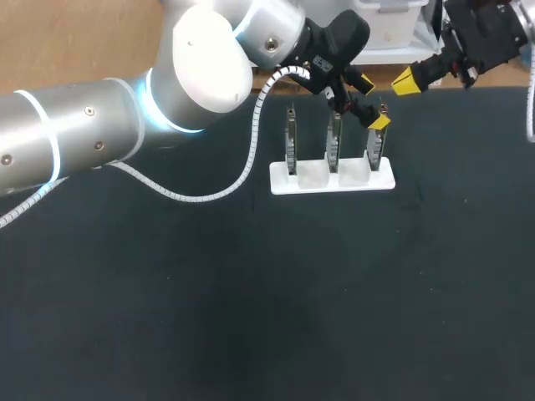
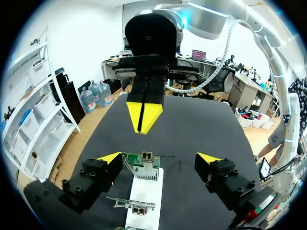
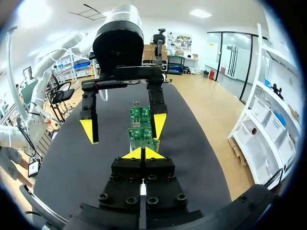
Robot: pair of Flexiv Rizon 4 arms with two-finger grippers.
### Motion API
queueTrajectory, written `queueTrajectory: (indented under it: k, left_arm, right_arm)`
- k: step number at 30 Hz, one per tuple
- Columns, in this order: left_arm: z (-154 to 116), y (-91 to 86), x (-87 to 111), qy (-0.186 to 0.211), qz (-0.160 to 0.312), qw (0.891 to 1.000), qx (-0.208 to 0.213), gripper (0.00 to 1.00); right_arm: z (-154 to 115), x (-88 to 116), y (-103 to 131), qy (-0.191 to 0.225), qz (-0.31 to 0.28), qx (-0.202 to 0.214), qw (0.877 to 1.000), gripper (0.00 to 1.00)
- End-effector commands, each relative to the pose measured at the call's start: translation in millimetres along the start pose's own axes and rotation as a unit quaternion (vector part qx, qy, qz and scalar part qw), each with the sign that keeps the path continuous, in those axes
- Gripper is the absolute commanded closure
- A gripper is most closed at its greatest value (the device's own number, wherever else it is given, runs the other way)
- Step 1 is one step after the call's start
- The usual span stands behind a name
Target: Pick up the optical module with the left hand, and insert it into the network port with the right hand.
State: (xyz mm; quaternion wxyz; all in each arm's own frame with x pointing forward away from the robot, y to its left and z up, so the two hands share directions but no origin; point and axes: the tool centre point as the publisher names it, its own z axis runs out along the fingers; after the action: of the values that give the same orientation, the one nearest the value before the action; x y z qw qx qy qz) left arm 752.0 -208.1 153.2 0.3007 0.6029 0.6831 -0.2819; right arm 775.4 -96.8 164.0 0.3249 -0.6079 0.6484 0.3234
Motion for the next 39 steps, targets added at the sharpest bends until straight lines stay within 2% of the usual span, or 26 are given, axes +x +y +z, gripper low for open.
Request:
queueTrajectory:
  k: [1, 12, 22, 34, 35, 36, 37, 39]
  left_arm:
    - [1, 1.7, -0.9, 0.001, 0.001, 1.000, 0.001, 0.00]
    - [0, 1.6, -0.5, -0.001, 0.002, 1.000, -0.001, 0.00]
    - [-36, -7.6, -2.2, 0.032, -0.006, 0.997, -0.066, 0.00]
    - [-57, -20.1, -4.8, 0.054, -0.010, 0.992, -0.114, 0.00]
    - [-57, -20.1, -4.8, 0.054, -0.010, 0.992, -0.114, 0.00]
    - [-57, -20.1, -4.8, 0.054, -0.010, 0.992, -0.114, 0.00]
    - [-57, -20.1, -4.8, 0.054, -0.010, 0.992, -0.114, 0.00]
    - [-57, -20.1, -4.8, 0.054, -0.010, 0.992, -0.114, 0.00]
  right_arm:
    - [-3, 3, 8, -0.002, 0.001, 0.011, 1.000, 1.00]
    - [-5, 3, 8, -0.005, 0.004, 0.016, 1.000, 1.00]
    - [-14, -7, 6, -0.019, -0.002, 0.022, 1.000, 1.00]
    - [-24, -18, 8, -0.036, -0.012, 0.028, 0.999, 1.00]
    - [-24, -18, 8, -0.036, -0.011, 0.028, 0.999, 0.88]
    - [-24, -18, 8, -0.036, -0.011, 0.028, 0.999, 0.52]
    - [-24, -18, 8, -0.036, -0.011, 0.028, 0.999, 0.00]
    - [-24, -18, 8, -0.036, -0.011, 0.028, 0.999, 0.00]
